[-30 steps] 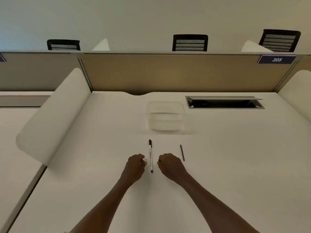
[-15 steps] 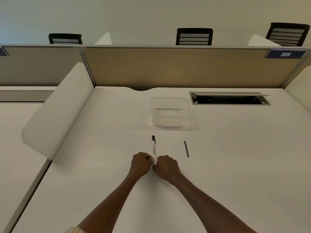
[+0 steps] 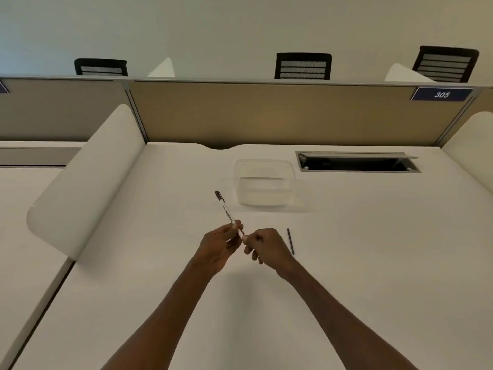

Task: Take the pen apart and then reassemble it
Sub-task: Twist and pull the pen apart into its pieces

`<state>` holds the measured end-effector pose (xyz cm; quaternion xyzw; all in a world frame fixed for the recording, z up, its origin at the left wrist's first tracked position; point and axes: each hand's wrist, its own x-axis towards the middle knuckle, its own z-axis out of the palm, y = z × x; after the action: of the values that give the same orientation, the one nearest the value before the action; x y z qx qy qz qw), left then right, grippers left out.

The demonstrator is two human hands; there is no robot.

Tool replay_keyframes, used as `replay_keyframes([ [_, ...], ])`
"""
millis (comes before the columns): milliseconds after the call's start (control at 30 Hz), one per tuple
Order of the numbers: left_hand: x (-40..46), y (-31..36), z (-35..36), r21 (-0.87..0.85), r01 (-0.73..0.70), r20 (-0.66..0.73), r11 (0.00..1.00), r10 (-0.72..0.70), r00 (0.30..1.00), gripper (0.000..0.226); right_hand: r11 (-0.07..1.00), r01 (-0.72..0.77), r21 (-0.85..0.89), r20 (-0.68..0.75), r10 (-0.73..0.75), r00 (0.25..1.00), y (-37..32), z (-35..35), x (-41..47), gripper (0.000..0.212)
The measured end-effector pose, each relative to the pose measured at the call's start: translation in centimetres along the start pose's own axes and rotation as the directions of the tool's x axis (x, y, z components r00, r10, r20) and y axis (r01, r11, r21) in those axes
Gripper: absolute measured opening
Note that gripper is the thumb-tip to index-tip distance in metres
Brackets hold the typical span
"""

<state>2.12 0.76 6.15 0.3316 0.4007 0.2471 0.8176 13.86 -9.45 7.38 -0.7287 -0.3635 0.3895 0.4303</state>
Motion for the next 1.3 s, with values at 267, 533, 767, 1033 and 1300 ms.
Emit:
replay_keyframes([
  [267,-0.9,3.2,3.3,-0.048,-0.083,0.170,0.995,0.090,0.981,0.019,0.613,-0.454,0.646,0.464,0.158,0.872,-3.9,-3.6,-0.1,0.033],
  [533,-1.6,3.7,7.1,-0.095,-0.216,-0.005,0.972,0.216,0.976,0.015,0.845,-0.152,0.512,0.019,0.166,0.986,-6.1,-3.3,0.3,0.035],
  [767,-1.9,3.7,10.3,-0.119,-0.260,-0.175,0.958,0.238,0.955,0.015,0.959,0.142,-0.244,-0.368,-0.227,0.902,-6.3,-3.7,0.1,0.034],
  [1033,-2.3,4.1,8.7,-0.044,-0.142,0.081,0.989,0.145,0.986,0.022,0.755,-0.275,0.595,0.303,0.106,0.947,-6.2,-7.7,-0.7,0.031],
  [1300,-3.2,6.4,10.6,-0.328,-0.066,0.191,0.942,0.134,0.972,0.032,0.483,-0.543,0.687,0.615,0.012,0.788,-5.6,-7.9,-2.5,0.014],
])
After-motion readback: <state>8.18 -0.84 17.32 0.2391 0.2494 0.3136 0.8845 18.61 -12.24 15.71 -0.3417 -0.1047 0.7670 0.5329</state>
